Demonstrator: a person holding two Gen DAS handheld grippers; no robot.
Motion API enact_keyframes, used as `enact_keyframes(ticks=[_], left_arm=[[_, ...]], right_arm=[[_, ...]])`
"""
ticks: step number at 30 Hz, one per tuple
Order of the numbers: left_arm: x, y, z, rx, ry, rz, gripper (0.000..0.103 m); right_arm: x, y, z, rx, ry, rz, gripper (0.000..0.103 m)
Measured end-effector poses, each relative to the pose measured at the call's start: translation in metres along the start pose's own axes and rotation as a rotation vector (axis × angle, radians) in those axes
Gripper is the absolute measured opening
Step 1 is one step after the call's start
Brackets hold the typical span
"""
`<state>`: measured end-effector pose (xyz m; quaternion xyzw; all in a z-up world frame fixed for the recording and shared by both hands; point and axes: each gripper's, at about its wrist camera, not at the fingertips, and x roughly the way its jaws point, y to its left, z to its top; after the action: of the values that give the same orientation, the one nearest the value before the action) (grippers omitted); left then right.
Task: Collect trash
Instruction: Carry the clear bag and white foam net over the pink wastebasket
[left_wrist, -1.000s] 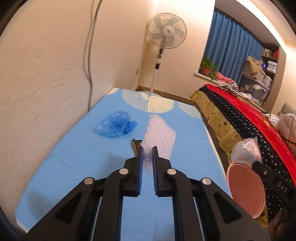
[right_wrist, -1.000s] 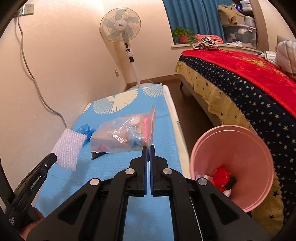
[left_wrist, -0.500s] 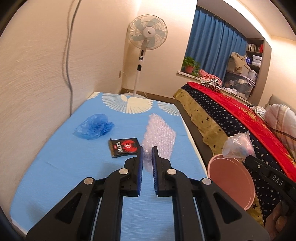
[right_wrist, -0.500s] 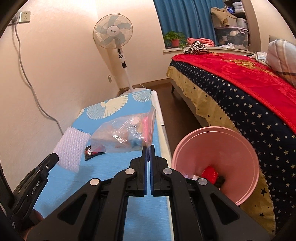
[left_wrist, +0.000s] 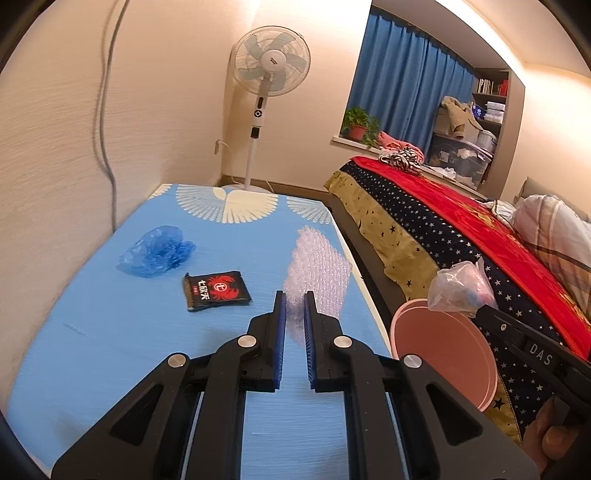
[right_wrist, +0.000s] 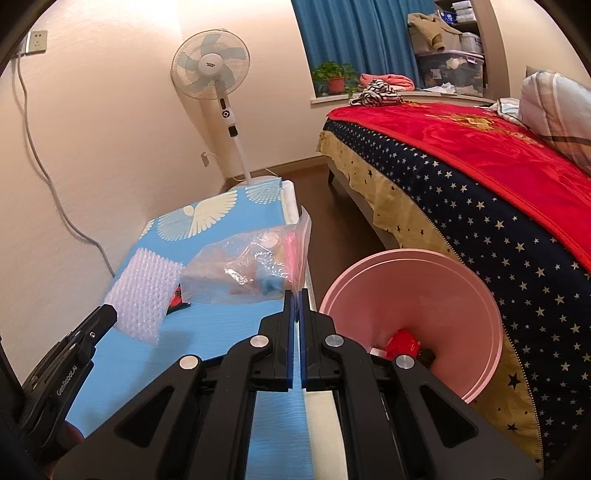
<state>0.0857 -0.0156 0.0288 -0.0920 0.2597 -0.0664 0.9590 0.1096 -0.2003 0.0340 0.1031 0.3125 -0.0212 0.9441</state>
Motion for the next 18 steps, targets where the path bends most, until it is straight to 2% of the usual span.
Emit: enact_keyframes(ticks=[18], left_arm=[[0.012,-0.030,-0.006,0.041,0.011,-0.051,0.010]], right_arm=[[0.004,-0.036,0.002,0.054,-0.011,-0.057,0.002]])
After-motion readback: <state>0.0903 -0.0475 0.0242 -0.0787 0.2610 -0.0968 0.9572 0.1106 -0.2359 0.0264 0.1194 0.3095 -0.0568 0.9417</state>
